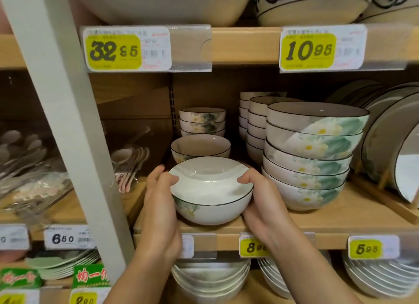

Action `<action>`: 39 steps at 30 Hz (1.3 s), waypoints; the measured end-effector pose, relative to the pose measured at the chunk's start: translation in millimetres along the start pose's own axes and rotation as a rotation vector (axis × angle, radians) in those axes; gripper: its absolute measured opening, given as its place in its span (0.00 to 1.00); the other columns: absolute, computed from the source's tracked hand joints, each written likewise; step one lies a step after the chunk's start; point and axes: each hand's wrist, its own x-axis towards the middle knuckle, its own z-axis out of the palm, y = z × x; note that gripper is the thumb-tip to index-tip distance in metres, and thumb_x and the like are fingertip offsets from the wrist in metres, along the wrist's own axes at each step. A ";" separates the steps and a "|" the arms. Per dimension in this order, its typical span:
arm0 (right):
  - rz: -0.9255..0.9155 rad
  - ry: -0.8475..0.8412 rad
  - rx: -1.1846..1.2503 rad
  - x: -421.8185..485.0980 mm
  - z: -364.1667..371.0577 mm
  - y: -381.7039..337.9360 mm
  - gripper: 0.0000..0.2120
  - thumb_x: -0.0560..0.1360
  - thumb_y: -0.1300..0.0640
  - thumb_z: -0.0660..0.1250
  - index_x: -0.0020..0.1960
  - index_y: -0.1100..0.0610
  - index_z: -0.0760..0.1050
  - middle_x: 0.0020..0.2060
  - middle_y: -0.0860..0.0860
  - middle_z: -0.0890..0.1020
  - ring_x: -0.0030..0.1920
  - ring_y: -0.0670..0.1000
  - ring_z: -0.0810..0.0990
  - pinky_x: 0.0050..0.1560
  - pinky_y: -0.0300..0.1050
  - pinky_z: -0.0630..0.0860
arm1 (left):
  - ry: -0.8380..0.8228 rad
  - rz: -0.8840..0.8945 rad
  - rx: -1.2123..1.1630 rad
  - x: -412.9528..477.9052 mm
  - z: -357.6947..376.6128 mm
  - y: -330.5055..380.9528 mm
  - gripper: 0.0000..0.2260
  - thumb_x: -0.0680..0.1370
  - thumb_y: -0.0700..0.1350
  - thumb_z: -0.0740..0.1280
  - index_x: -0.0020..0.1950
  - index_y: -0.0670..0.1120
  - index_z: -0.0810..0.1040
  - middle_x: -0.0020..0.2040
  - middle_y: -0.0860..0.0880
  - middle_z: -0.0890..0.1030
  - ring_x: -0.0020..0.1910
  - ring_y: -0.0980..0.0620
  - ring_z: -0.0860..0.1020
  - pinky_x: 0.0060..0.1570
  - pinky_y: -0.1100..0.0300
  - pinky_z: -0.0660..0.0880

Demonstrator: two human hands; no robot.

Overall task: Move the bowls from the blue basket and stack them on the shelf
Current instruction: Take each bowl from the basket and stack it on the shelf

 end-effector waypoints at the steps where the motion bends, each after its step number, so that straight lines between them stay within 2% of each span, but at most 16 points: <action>1: 0.003 -0.009 -0.006 -1.6 -1.8 0.3 0.16 0.72 0.65 0.58 0.56 0.63 0.79 0.50 0.58 0.85 0.55 0.58 0.82 0.60 0.53 0.76 | -0.021 -0.029 0.004 2.8 1.5 3.9 0.13 0.73 0.43 0.62 0.56 0.54 0.78 0.58 0.49 0.82 0.55 0.50 0.80 0.56 0.53 0.76; 4: -0.056 0.067 -0.051 -6.7 -0.5 7.5 0.18 0.75 0.56 0.62 0.64 0.58 0.76 0.55 0.52 0.84 0.57 0.52 0.82 0.62 0.51 0.75 | -0.056 -0.031 0.022 4.4 4.1 5.0 0.15 0.73 0.36 0.58 0.50 0.46 0.82 0.48 0.46 0.86 0.50 0.46 0.83 0.50 0.52 0.78; 7: -0.180 0.088 -0.252 -24.1 8.7 22.3 0.35 0.64 0.44 0.68 0.71 0.43 0.68 0.61 0.43 0.80 0.61 0.47 0.78 0.64 0.51 0.74 | -0.038 0.006 -0.016 2.3 2.0 2.4 0.20 0.74 0.35 0.57 0.60 0.48 0.79 0.53 0.46 0.84 0.53 0.47 0.82 0.56 0.50 0.77; 9: -0.185 0.069 -0.275 -19.9 11.8 23.9 0.29 0.65 0.49 0.65 0.67 0.44 0.72 0.57 0.45 0.82 0.59 0.48 0.80 0.61 0.52 0.76 | -0.018 0.001 -0.003 -0.3 -0.8 -0.2 0.21 0.76 0.37 0.58 0.66 0.51 0.75 0.58 0.48 0.82 0.57 0.50 0.80 0.57 0.52 0.77; 12: -0.051 0.072 -0.067 -7.5 14.4 11.3 0.17 0.72 0.61 0.60 0.59 0.56 0.79 0.50 0.54 0.86 0.56 0.55 0.82 0.62 0.55 0.76 | -0.014 0.017 0.023 -3.2 -7.3 -4.2 0.21 0.76 0.41 0.61 0.67 0.57 0.71 0.60 0.54 0.78 0.58 0.55 0.77 0.53 0.57 0.76; 16: -0.067 0.099 -0.048 -1.6 4.9 12.1 0.15 0.78 0.55 0.61 0.62 0.58 0.77 0.52 0.54 0.85 0.55 0.53 0.83 0.61 0.52 0.76 | -0.005 -0.042 0.016 5.8 -7.1 4.2 0.18 0.75 0.41 0.62 0.64 0.54 0.73 0.59 0.51 0.79 0.57 0.52 0.77 0.56 0.54 0.75; 18: -0.169 0.087 -0.143 -4.7 4.6 21.0 0.23 0.75 0.46 0.65 0.68 0.52 0.73 0.59 0.51 0.82 0.60 0.50 0.80 0.65 0.53 0.74 | -0.042 -0.088 0.010 6.8 -3.8 5.9 0.13 0.75 0.41 0.61 0.56 0.49 0.79 0.54 0.47 0.84 0.56 0.47 0.80 0.62 0.47 0.74; 20: -0.214 0.051 -0.254 -11.4 7.4 28.3 0.30 0.69 0.42 0.67 0.70 0.46 0.69 0.61 0.47 0.81 0.61 0.48 0.79 0.64 0.53 0.74 | -0.069 -0.100 -0.014 4.6 -4.7 2.9 0.12 0.74 0.42 0.61 0.52 0.50 0.82 0.51 0.48 0.85 0.56 0.46 0.81 0.62 0.45 0.74; 25: -0.128 0.057 -0.127 -2.7 10.7 13.8 0.13 0.80 0.54 0.61 0.61 0.56 0.78 0.54 0.53 0.85 0.57 0.52 0.82 0.66 0.55 0.73 | -0.084 -0.032 -0.002 -2.2 -16.3 -8.9 0.22 0.72 0.51 0.63 0.66 0.55 0.74 0.60 0.51 0.82 0.61 0.50 0.78 0.64 0.48 0.73; 27: -0.161 0.108 -0.098 -6.9 4.9 13.3 0.16 0.80 0.51 0.61 0.65 0.55 0.76 0.59 0.52 0.82 0.61 0.52 0.79 0.69 0.55 0.71 | -0.035 -0.028 -0.026 0.3 -17.1 -7.8 0.23 0.73 0.53 0.62 0.69 0.57 0.70 0.64 0.51 0.78 0.63 0.50 0.76 0.67 0.48 0.70; 29: -0.199 0.158 -0.171 -12.7 7.0 20.1 0.24 0.75 0.43 0.65 0.69 0.48 0.71 0.63 0.47 0.79 0.64 0.48 0.77 0.69 0.53 0.70 | -0.021 -0.041 -0.041 7.8 -15.0 -2.8 0.20 0.78 0.50 0.60 0.71 0.54 0.69 0.65 0.50 0.78 0.63 0.49 0.76 0.68 0.47 0.69; 31: -0.212 0.109 -0.324 -22.1 10.4 26.7 0.35 0.65 0.37 0.68 0.71 0.40 0.66 0.64 0.41 0.77 0.63 0.44 0.76 0.65 0.49 0.72 | -0.081 -0.069 -0.025 11.1 -12.1 1.5 0.17 0.80 0.49 0.57 0.67 0.49 0.76 0.59 0.47 0.83 0.59 0.47 0.80 0.65 0.46 0.72; 32: -0.213 0.094 -0.376 -22.1 11.9 27.5 0.37 0.64 0.39 0.68 0.72 0.38 0.64 0.63 0.40 0.77 0.62 0.44 0.76 0.63 0.47 0.74 | -0.112 -0.072 -0.013 8.9 -11.5 2.0 0.16 0.81 0.49 0.57 0.64 0.49 0.78 0.56 0.47 0.84 0.58 0.47 0.81 0.64 0.45 0.73; 34: -0.184 0.101 -0.335 -11.2 14.0 20.9 0.29 0.71 0.49 0.66 0.72 0.45 0.67 0.60 0.44 0.80 0.59 0.46 0.79 0.57 0.45 0.76 | -0.151 -0.036 0.007 2.2 -15.2 -2.2 0.15 0.82 0.49 0.56 0.63 0.51 0.79 0.57 0.50 0.84 0.60 0.50 0.80 0.66 0.47 0.72; 36: -0.150 0.086 -0.215 -4.2 10.4 12.6 0.17 0.76 0.57 0.61 0.64 0.55 0.76 0.54 0.52 0.84 0.57 0.53 0.81 0.60 0.52 0.77 | -0.154 -0.006 -0.006 -4.3 -22.4 -5.9 0.15 0.82 0.50 0.58 0.66 0.53 0.76 0.62 0.52 0.81 0.63 0.53 0.77 0.68 0.50 0.70; 39: -0.174 0.121 -0.141 -0.9 -1.4 10.2 0.12 0.79 0.56 0.61 0.56 0.58 0.80 0.52 0.56 0.85 0.58 0.55 0.81 0.64 0.55 0.74 | -0.063 -0.007 -0.105 0.1 -28.0 1.9 0.14 0.81 0.49 0.61 0.65 0.52 0.74 0.63 0.50 0.79 0.64 0.53 0.76 0.67 0.51 0.70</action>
